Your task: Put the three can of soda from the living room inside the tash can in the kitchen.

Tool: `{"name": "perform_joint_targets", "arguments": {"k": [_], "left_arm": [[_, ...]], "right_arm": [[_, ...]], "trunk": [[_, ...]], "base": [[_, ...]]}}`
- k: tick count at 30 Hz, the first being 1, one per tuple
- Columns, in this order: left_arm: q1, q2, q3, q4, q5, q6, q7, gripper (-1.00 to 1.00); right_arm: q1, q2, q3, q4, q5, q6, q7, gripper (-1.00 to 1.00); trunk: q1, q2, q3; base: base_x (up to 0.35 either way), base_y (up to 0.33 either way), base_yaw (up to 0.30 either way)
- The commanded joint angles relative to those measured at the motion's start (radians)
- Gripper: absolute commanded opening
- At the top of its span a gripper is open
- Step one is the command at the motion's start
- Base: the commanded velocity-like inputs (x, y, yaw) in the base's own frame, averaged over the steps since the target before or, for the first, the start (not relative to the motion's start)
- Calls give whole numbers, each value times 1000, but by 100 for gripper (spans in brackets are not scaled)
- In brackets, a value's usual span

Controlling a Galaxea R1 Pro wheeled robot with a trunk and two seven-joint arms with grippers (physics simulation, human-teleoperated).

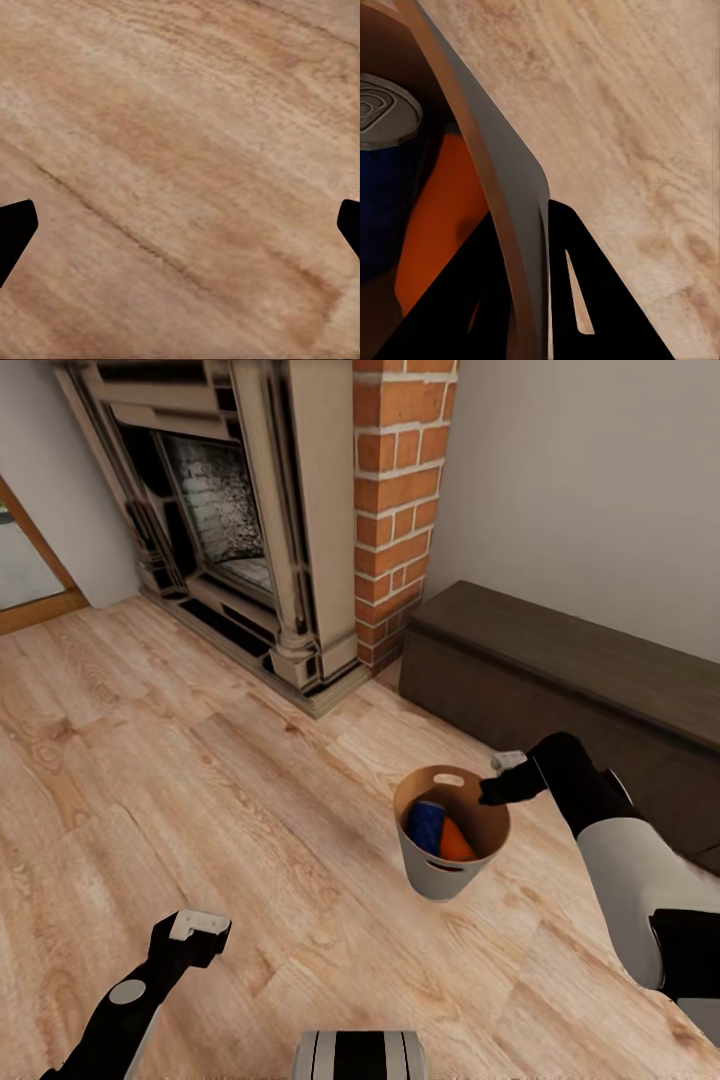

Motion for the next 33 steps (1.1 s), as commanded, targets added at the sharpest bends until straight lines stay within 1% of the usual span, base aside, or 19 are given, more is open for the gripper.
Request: {"name": "perform_joint_targets", "arguments": {"k": [1, 7, 10, 12, 15, 17, 19, 28, 33], "left_arm": [[0, 0, 0, 14, 0, 0, 0, 100], [0, 0, 1, 28, 0, 0, 0, 100], [0, 0, 1, 30, 0, 0, 0, 100], [0, 1, 1, 31, 2, 0, 0, 100], [0, 1, 1, 30, 7, 0, 0, 100], [0, 1, 1, 30, 6, 0, -1, 100], [0, 1, 1, 30, 4, 0, -1, 100], [0, 2, 1, 30, 7, -1, -1, 100], [0, 2, 1, 30, 9, -1, 0, 100]], "right_arm": [[5, 1, -1, -12, -19, 10, 5, -100], [20, -2, -1, -32, -20, 10, 7, -100], [27, -1, -18, -37, -21, 10, 8, -100], [29, 1, -33, -40, -20, 10, 8, -100], [30, 2, -41, -40, -19, 10, 8, -100], [31, 2, -42, -40, -19, 10, 7, -100], [31, 1, -44, -41, -19, 10, 7, -100], [31, 1, -46, -41, -19, 10, 7, -100], [31, 0, -47, -41, -19, 10, 8, -100]], "trunk": [[0, 0, -2], [3, -2, -16], [4, -2, -23], [4, -2, -19], [4, -2, -14], [4, -2, -11], [5, -3, -16], [5, -3, -1], [5, -3, 3]], "base": [[0, 0, 0], [0, 0, 0], [0, 0, 0], [0, 0, 0], [0, 0, 0], [0, 0, 13], [0, 0, 37], [0, 0, 18], [0, 0, 26]]}}
